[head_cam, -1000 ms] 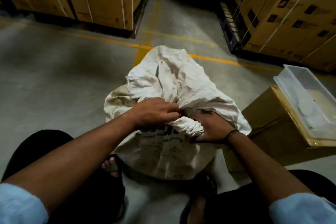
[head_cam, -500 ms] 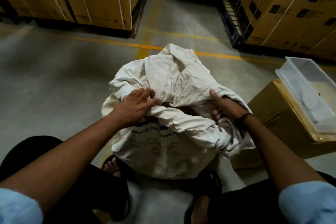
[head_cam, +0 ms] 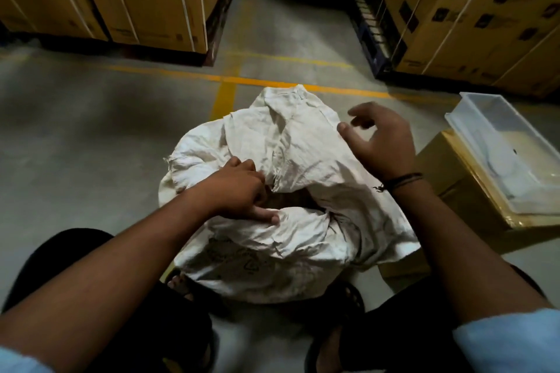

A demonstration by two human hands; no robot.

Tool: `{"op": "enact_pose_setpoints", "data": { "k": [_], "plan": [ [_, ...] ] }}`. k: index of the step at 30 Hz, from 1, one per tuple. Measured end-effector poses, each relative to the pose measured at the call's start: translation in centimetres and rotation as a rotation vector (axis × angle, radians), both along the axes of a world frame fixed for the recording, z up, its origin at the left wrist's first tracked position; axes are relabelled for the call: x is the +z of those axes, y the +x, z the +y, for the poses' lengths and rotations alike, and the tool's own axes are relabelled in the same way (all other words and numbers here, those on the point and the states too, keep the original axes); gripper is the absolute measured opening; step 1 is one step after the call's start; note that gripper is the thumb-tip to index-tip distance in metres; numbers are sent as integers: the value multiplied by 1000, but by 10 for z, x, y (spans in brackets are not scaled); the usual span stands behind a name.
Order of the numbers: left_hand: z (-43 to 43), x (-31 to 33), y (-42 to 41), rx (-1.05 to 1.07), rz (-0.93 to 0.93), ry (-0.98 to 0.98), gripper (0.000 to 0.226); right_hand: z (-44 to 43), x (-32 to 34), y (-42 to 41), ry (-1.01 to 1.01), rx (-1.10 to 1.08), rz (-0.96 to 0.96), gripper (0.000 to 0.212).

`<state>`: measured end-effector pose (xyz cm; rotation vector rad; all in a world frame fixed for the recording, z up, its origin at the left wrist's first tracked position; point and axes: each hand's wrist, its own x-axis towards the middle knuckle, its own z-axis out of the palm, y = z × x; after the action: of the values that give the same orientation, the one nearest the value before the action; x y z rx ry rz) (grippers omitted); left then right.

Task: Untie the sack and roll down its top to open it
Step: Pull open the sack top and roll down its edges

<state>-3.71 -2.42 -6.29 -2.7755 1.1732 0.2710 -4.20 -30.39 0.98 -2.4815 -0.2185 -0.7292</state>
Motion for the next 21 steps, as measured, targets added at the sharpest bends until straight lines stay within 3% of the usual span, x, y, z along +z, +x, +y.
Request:
{"op": "enact_pose_setpoints", "data": {
  "k": [1,3,4,6,10,14,15,17,19,21],
  "plan": [
    [0,-1,1,20,12,22,75,-8,-6,6,-28,-99,160,56],
    [4,-1,7,67,44,59,68,-18,-22,10,-61,-232,654,105],
    [9,-1,11,87,50,71,66,-20,-28,7,-55,-241,859,119],
    [24,-3,23,129,58,83,64,-16,-38,0,18,-152,1064,121],
    [43,-11,37,213,117,89,60,4,-45,-9,50,56,1088,126],
    [31,-10,28,235,108,119,56,23,-57,-19,-23,79,958,136],
    [27,-6,25,242,95,113,57,26,-61,-20,-98,70,935,128],
    [21,2,21,255,40,21,57,32,-66,-22,-269,77,867,88],
    [16,4,21,215,-146,-244,55,37,-60,-22,-380,167,746,45],
    [11,5,25,211,-368,-416,79,33,-47,-20,-456,328,667,29]
  ]
}}
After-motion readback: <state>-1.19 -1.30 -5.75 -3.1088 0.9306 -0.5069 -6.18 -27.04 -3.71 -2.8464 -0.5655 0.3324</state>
